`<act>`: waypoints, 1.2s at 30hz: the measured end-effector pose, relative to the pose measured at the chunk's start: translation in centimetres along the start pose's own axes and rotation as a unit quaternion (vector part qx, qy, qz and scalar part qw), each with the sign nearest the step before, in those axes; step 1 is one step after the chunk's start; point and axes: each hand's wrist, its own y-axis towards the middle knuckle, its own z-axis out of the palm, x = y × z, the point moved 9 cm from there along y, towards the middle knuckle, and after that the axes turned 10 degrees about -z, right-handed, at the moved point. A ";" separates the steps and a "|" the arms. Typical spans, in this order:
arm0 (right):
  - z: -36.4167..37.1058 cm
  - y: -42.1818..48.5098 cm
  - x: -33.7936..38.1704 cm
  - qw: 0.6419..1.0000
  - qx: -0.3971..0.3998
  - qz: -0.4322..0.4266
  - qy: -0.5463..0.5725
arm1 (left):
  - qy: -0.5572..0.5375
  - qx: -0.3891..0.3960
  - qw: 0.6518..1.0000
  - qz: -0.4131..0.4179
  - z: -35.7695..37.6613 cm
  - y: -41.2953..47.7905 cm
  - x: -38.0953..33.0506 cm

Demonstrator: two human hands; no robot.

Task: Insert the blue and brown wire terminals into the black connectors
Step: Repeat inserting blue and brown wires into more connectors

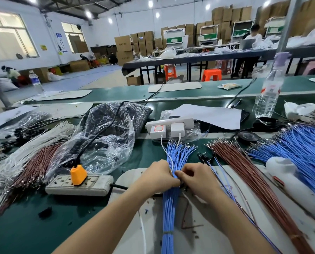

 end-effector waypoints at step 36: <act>-5.0 -2.3 -7.3 0.668 -0.397 0.191 0.600 | -0.241 -0.087 0.963 0.083 -5.3 -2.7 3.6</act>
